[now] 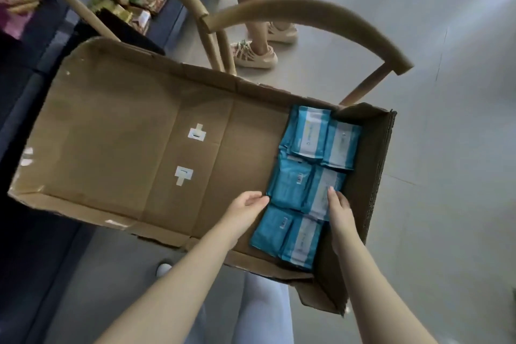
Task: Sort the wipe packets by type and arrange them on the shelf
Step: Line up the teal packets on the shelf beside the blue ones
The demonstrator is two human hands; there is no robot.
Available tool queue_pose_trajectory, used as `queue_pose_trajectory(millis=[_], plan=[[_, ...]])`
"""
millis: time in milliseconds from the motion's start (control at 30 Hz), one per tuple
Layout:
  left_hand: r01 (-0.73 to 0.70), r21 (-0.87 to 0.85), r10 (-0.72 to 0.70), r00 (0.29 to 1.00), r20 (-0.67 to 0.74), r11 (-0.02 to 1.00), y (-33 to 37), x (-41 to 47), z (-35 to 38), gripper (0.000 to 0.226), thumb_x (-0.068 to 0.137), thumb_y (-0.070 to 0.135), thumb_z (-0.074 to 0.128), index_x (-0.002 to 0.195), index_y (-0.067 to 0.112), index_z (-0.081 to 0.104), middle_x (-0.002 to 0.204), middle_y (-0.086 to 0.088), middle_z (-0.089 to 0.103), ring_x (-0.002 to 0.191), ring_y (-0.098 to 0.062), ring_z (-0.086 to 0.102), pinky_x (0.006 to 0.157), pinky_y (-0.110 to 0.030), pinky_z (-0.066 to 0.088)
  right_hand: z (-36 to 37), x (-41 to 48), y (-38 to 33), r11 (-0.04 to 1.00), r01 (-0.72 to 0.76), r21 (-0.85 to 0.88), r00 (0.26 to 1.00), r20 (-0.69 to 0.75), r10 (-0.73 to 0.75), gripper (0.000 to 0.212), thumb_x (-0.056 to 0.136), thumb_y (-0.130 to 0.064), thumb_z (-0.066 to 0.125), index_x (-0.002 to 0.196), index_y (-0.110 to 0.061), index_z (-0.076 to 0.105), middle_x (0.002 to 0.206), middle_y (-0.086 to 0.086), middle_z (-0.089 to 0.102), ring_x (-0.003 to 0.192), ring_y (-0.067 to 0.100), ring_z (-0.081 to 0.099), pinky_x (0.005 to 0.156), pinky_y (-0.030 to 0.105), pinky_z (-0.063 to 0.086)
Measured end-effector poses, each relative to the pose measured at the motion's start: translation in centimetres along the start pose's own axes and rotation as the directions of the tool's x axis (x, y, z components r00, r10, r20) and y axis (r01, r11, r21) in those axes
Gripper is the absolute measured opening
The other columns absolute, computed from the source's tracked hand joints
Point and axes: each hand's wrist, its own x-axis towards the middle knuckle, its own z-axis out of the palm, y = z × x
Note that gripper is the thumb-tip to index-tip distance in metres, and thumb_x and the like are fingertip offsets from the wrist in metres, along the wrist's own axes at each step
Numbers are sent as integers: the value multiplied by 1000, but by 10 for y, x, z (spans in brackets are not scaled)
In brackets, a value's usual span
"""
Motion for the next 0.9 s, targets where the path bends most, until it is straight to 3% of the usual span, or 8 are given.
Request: queue_pose_trajectory(millis=[167,267,333,433,533,667,767,900], plan=[[60,-49,-60,998,2,997,5,47,37,59,96,42,59,148,25,39,147,4,44,123,-14,49,92,-27,44,7,27,21,989,23,-149,999,-42,-29,67,100,-45,51,154,-14,30,153,8,42,139,26,42,113,39,36],[80,-89,-84,996,-44,993,2,68,45,61,95,40,62,149,26,38,147,2,45,122,-18,52,95,-33,48,12,36,25,958,60,-281,996,-42,-75,63,98,-40,55,151,-10,36,141,9,47,125,25,51,99,30,40],[35,-40,-40,990,-134,999,-1,78,47,51,95,33,63,142,21,47,144,-1,49,122,-19,51,100,-34,45,17,41,26,942,67,-330,992,-75,-97,59,96,-37,60,145,-9,43,134,10,47,118,27,54,96,33,43],[-50,-25,42,967,-251,998,-4,84,48,21,94,17,65,114,15,59,122,-3,60,108,-16,54,88,-27,42,25,44,28,940,37,-341,983,-159,-96,52,92,-30,68,135,-6,48,135,12,46,121,31,52,102,39,42],[-57,-12,52,964,-261,998,-8,86,44,10,91,12,67,99,13,60,99,2,60,99,-18,55,82,-26,40,30,43,27,949,19,-316,975,-203,-88,43,90,-23,71,123,-5,49,134,12,45,122,33,49,104,43,41],[-86,33,91,962,-258,996,-11,83,40,8,90,15,68,96,14,63,105,0,55,98,-16,52,82,-25,39,24,37,23,962,37,-271,978,-187,-90,29,93,-23,67,110,-14,46,121,10,52,105,29,56,88,41,49],[-110,-55,91,959,-267,992,-12,74,38,9,89,10,68,90,14,60,87,3,57,88,-16,55,70,-21,43,16,24,17,977,89,-192,976,-181,-124,27,93,-27,67,109,-19,46,112,9,59,96,25,58,78,38,49],[-138,-302,37,947,-318,943,-10,41,13,14,91,7,66,101,13,57,92,-2,59,81,-11,57,60,-10,45,11,-11,-2,987,154,39,978,-149,-146,32,91,-25,71,116,-20,51,109,0,62,106,20,61,90,39,52]])
